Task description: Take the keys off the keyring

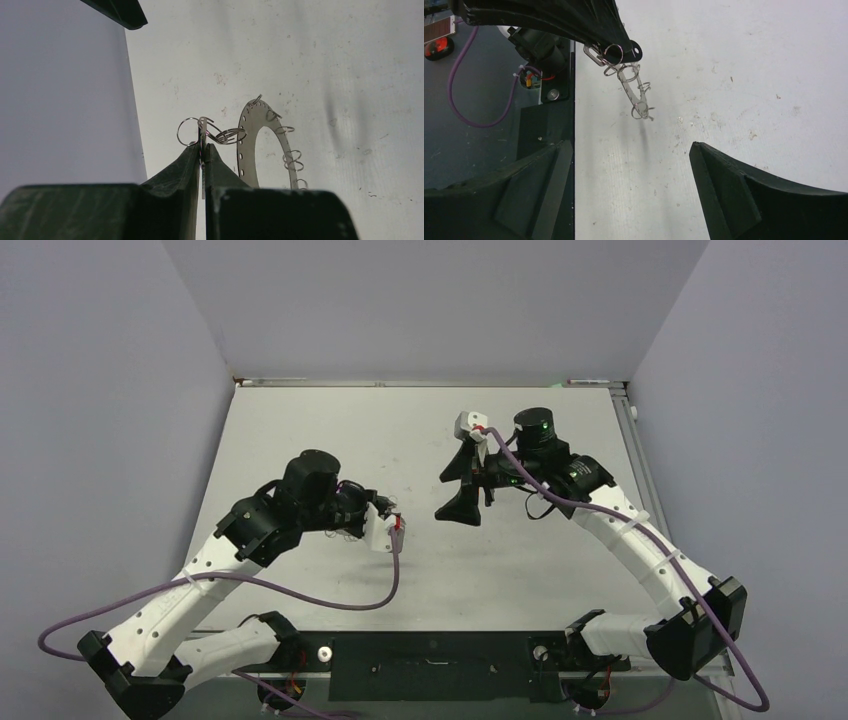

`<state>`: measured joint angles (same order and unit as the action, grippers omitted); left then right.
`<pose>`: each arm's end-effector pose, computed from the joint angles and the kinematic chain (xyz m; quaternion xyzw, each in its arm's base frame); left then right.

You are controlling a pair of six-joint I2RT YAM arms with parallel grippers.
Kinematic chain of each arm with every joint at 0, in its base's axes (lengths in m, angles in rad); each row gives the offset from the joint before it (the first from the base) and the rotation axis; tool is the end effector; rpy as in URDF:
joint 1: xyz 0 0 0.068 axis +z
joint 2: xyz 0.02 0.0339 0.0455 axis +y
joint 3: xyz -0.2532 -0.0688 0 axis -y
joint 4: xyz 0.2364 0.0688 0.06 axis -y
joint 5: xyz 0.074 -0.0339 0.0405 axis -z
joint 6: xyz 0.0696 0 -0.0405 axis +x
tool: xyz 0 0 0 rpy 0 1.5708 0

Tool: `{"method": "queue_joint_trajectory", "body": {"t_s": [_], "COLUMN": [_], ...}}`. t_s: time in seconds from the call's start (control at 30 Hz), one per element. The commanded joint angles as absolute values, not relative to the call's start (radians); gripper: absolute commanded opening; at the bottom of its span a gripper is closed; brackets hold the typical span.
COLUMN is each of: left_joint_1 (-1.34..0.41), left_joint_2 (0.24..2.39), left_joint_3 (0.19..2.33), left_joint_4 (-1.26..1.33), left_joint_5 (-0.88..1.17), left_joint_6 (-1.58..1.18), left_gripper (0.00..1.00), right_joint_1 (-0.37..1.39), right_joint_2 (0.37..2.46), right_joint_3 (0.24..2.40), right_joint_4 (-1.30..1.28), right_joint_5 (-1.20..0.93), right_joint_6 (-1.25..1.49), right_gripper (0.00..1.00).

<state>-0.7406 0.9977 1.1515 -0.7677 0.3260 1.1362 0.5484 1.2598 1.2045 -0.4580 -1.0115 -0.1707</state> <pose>0.1484 -0.1659 0.3411 0.7507 0.4575 -0.0520 0.4737 0.2069 0.1955 0.3469 -0.4945 0.6211 0.4937 0.3549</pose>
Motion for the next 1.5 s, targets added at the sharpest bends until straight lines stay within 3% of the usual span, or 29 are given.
{"method": "queue_joint_trajectory", "body": {"t_s": [0.0, 0.07, 0.47, 0.97, 1.2, 1.47], "left_joint_1": [-0.747, -0.747, -0.751, -0.751, -0.750, -0.736], "left_joint_2": [0.982, 0.992, 1.055, 1.163, 1.207, 1.266], "left_joint_3": [1.199, 1.216, 1.285, 1.358, 1.214, 1.079], "left_joint_4": [-0.766, -0.780, -0.810, -0.858, -0.716, -0.614], "left_joint_5": [0.338, 0.330, 0.284, 0.251, 0.306, 0.346], "left_joint_6": [1.082, 1.052, 0.848, 0.509, 0.333, 0.333], "left_gripper": [0.00, 0.00, 0.00, 0.00, 0.00, 0.00], "right_joint_1": [0.543, 0.548, 0.591, 0.655, 0.611, 0.585], "right_joint_2": [1.268, 1.280, 1.296, 1.336, 1.316, 1.278], "right_joint_3": [1.254, 1.249, 1.277, 1.254, 1.090, 0.907], "right_joint_4": [-0.405, -0.368, -0.367, -0.319, -0.281, -0.181], "right_joint_5": [-1.061, -1.042, -0.936, -0.934, -0.948, -0.957], "right_joint_6": [-0.153, -0.108, -0.068, -0.082, -0.130, -0.133], "right_gripper": [0.95, 0.97, 0.70, 0.48, 0.43, 0.42]}}
